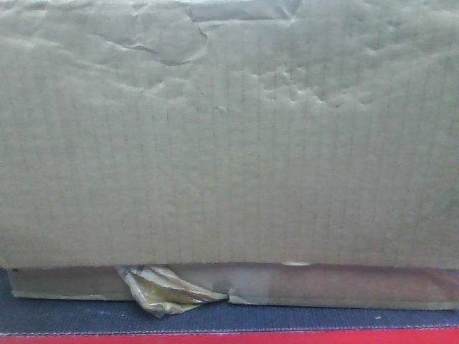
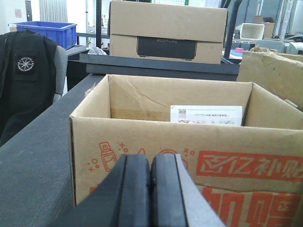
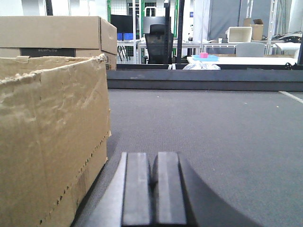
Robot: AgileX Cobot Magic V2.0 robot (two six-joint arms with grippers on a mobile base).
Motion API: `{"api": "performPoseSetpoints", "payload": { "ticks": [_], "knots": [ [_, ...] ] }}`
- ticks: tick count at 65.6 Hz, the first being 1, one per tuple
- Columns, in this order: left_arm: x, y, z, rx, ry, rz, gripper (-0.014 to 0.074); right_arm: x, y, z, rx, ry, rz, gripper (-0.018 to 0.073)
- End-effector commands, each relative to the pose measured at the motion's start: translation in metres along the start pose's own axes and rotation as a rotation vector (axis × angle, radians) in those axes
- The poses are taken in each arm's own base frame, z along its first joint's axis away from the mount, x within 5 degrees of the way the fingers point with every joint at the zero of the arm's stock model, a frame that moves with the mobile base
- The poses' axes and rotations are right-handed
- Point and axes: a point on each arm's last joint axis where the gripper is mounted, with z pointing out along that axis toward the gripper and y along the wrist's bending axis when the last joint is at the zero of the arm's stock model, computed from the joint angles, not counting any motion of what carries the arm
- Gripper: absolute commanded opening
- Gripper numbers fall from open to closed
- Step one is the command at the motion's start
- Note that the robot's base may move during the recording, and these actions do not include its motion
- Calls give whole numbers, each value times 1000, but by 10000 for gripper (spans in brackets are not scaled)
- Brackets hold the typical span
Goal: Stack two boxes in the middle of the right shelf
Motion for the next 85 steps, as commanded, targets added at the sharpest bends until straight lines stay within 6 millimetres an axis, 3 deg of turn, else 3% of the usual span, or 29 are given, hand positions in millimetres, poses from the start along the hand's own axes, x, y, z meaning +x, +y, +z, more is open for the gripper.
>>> {"api": "performPoseSetpoints", "payload": {
  "ticks": [1, 37, 46, 62, 72, 85],
  "knots": [
    [-3, 0, 0, -2, -22, -1, -111, -2, 0, 0, 3, -24, 1, -162],
    [-10, 0, -1, 3, -80, -4, -111, -2, 0, 0, 3, -24, 1, -162],
    [-46, -1, -9, -4, -84, -4, -111, -2, 0, 0, 3, -24, 1, -162],
    [-114, -2, -6, -23, 157, -30, -111, -2, 0, 0, 3, -24, 1, -162],
    [-142, -5, 24, -24, 430, -62, -111, -2, 0, 0, 3, -24, 1, -162],
    [-167, -6, 67, -27, 499, -63, -111, -2, 0, 0, 3, -24, 1, -162]
  ]
}}
